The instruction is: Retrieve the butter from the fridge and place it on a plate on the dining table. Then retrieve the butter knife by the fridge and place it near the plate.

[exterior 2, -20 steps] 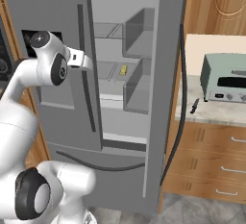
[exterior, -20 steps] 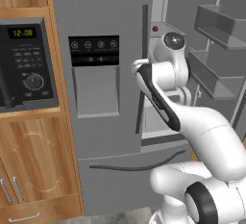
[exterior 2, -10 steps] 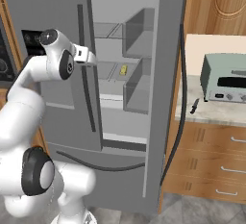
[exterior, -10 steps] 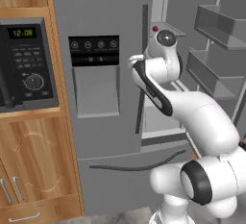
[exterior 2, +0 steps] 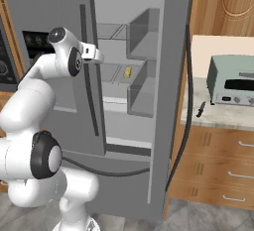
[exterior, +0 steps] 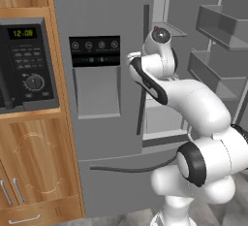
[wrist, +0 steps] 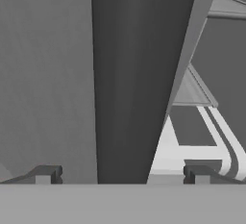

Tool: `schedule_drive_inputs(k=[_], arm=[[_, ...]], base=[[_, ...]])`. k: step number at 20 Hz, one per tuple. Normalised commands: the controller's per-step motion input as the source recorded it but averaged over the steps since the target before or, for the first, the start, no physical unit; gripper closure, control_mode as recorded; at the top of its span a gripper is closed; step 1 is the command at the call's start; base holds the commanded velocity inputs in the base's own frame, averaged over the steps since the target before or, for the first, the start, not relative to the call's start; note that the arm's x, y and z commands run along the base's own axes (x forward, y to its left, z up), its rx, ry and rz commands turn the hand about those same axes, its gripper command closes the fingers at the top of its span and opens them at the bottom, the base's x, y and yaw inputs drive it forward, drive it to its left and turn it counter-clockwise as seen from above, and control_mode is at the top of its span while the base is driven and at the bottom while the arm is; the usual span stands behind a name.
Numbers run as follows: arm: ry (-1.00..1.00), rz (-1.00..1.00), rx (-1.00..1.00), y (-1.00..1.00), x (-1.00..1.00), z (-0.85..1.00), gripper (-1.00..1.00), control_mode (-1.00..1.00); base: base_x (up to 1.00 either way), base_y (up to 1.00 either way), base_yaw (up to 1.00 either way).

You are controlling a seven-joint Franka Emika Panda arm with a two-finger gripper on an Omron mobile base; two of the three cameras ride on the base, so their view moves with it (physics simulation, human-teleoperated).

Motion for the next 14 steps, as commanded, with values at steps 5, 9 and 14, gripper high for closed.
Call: schedule_drive_inputs(k=[5,9,14], arm=[[0.0,-0.01,-0.02,0.0,0.46,0.0,-1.0,-1.0],[-0.01,-0.01,-0.01,0.0,0.41,0.0,-1.0,-1.0],[-0.01,0.0,0.0,0.0,0.33,0.0,1.0,-1.0]], base=[[0.0,0.0,0.0],[0.0,0.0,0.0],[0.0,0.0,0.0]])
